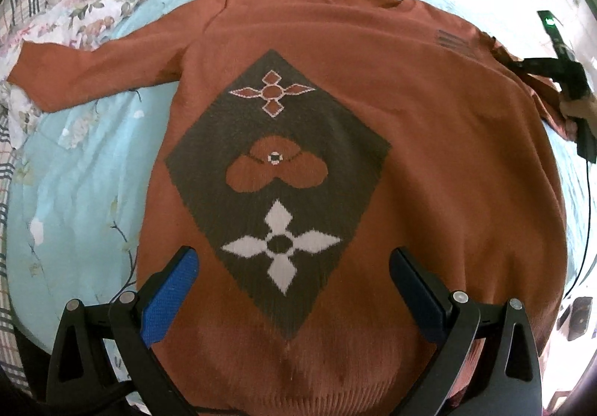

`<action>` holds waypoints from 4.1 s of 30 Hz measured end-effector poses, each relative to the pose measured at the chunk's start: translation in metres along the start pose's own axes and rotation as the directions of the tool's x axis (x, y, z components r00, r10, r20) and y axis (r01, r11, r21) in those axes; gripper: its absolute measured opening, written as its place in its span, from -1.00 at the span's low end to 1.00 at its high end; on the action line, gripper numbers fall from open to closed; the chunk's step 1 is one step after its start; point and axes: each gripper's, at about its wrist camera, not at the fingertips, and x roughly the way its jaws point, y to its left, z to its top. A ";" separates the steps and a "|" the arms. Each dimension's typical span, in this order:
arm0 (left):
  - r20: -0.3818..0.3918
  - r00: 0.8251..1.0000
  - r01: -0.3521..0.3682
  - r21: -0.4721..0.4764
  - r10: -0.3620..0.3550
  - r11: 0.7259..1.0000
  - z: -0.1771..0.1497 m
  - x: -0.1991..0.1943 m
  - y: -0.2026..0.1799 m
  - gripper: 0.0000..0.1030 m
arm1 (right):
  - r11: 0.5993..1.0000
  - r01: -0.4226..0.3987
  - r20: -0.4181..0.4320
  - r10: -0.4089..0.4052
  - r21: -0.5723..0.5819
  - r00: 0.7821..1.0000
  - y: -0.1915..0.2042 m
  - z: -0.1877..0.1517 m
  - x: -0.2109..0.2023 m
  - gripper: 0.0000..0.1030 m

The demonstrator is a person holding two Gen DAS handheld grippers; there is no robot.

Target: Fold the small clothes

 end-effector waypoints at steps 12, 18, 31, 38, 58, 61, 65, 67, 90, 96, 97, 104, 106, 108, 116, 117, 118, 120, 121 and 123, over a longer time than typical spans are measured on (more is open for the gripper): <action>0.042 0.994 0.106 -0.082 -0.103 0.991 0.012 0.002 0.018 0.98 | 0.873 -0.468 0.173 0.445 0.136 0.879 0.133 0.028 -0.019 -0.85; 0.070 0.983 0.182 -0.174 -0.172 0.968 0.016 0.000 0.045 0.98 | 0.810 -0.578 0.124 0.566 0.098 0.815 0.238 0.028 0.002 -0.85; 0.180 0.959 0.258 -0.221 -0.221 0.940 0.062 0.004 0.079 0.98 | 0.778 -0.621 -0.043 0.627 0.092 0.778 0.297 0.008 0.036 -0.53; 0.185 0.925 0.369 -0.235 -0.331 0.899 0.127 0.043 0.080 0.98 | 0.797 -0.586 0.107 0.577 0.144 0.810 0.221 -0.013 -0.032 -0.29; 0.257 0.953 0.235 -0.287 -0.162 0.929 0.192 0.103 0.099 -0.83 | 0.857 -0.307 0.217 0.234 0.414 0.948 0.014 -0.075 -0.070 -0.07; 0.254 0.957 0.206 -0.266 -0.137 0.942 0.189 0.102 0.094 -0.82 | 0.867 -0.293 0.164 0.247 0.404 0.955 0.013 -0.061 -0.039 -0.07; 0.230 0.962 0.208 -0.281 -0.145 0.937 0.192 0.108 0.093 -0.82 | 0.879 -0.266 0.070 0.261 0.395 0.963 0.017 -0.045 0.003 -0.07; 0.220 0.966 0.193 -0.268 -0.135 0.944 0.189 0.111 0.093 -0.82 | 0.881 -0.279 0.046 0.283 0.382 0.958 0.020 -0.041 0.018 -0.14; 0.254 0.964 0.156 -0.316 -0.075 0.936 0.143 0.069 0.128 -0.13 | 0.893 -0.273 0.113 0.248 0.359 0.962 0.027 -0.053 -0.047 0.32; 0.271 0.962 0.116 -0.502 0.028 0.857 0.115 0.054 0.210 0.44 | 0.885 -0.404 0.114 0.387 0.231 0.915 0.082 -0.084 -0.083 0.46; 0.264 0.963 0.105 -0.531 0.046 0.841 0.112 0.054 0.223 0.47 | 0.884 -0.414 0.105 0.400 0.216 0.910 0.089 -0.088 -0.084 0.48; 0.209 0.954 -0.006 -0.702 0.215 0.712 0.102 0.055 0.325 0.49 | 0.889 -0.436 0.053 0.433 0.144 0.900 0.124 -0.106 -0.085 0.49; 0.199 0.943 -0.041 -0.726 0.267 0.687 0.105 0.055 0.350 0.52 | 0.884 -0.445 0.039 0.444 0.141 0.895 0.131 -0.107 -0.083 0.49; 0.179 0.928 -0.091 -0.743 0.328 0.663 0.113 0.059 0.374 0.52 | 0.879 -0.454 0.025 0.456 0.143 0.890 0.137 -0.109 -0.080 0.49; 0.247 0.918 -0.037 -0.725 0.310 0.688 0.139 0.060 0.408 -0.88 | 0.878 -0.455 -0.003 0.461 0.145 0.888 0.155 -0.107 -0.070 0.49; 0.265 0.914 -0.029 -0.712 0.307 0.701 0.140 0.056 0.403 -0.89 | 0.876 -0.459 -0.004 0.465 0.145 0.886 0.155 -0.108 -0.069 0.49; 0.278 0.906 -0.037 -0.700 0.320 0.713 0.141 0.052 0.396 -0.90 | 0.873 -0.466 -0.004 0.472 0.145 0.882 0.156 -0.109 -0.070 0.49; 0.321 0.890 -0.038 -0.656 0.324 0.754 0.140 0.039 0.375 -0.91 | 0.870 -0.471 -0.002 0.477 0.143 0.879 0.157 -0.112 -0.071 0.49; 0.341 0.887 -0.024 -0.640 0.311 0.768 0.140 0.034 0.365 -0.92 | 0.869 -0.475 0.001 0.479 0.143 0.878 0.157 -0.113 -0.073 0.49; 0.381 0.879 0.002 -0.607 0.288 0.795 0.138 0.021 0.344 -0.93 | 0.864 -0.482 0.010 0.486 0.146 0.874 0.155 -0.115 -0.076 0.49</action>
